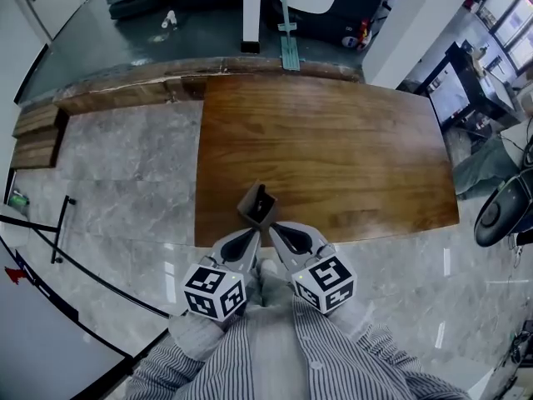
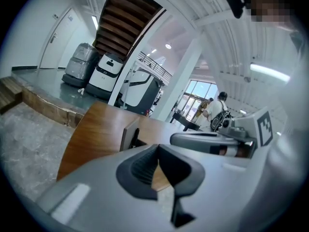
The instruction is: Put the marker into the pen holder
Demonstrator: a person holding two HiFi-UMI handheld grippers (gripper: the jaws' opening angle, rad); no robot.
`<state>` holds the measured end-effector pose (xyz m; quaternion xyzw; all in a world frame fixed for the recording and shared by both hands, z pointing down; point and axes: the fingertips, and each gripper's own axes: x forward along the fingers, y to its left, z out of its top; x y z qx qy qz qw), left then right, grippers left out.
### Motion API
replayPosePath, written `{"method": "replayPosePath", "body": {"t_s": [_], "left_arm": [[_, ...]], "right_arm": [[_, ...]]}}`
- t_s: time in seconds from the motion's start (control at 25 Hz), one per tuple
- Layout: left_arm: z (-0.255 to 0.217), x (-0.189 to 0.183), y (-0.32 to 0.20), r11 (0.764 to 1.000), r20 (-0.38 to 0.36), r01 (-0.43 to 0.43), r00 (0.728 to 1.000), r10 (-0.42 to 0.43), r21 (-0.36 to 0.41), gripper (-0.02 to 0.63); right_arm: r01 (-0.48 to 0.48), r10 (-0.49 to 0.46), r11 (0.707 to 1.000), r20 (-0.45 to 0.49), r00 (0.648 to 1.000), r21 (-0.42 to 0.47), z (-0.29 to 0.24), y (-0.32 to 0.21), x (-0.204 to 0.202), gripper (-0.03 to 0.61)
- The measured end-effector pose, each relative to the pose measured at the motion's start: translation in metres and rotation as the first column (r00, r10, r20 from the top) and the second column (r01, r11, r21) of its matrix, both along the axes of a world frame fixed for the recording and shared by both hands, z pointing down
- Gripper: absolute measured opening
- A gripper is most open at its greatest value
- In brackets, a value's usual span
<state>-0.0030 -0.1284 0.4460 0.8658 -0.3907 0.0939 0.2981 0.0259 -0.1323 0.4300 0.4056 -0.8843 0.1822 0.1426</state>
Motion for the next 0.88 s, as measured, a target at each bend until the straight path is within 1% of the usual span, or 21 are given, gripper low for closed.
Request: {"method": "replayPosePath", "body": {"t_s": [0.2,0.88], "left_arm": [[-0.0051,0.0021,-0.0036,1.000,-0.005,0.002,1.000,-0.002,0.013,0.008],[-0.0074,0.0064,-0.0073,1.000,0.022,0.000,1.000,0.000,0.013,0.008]], "right_arm": [[0.017,-0.018,1.000,-0.012,1.000,-0.026,0.0054,0.0012,0.0001,0.000],[0.030,-0.031,0.999,-0.025,0.999,-0.025,0.0024,-0.0007,0.0066,-0.001]]}}
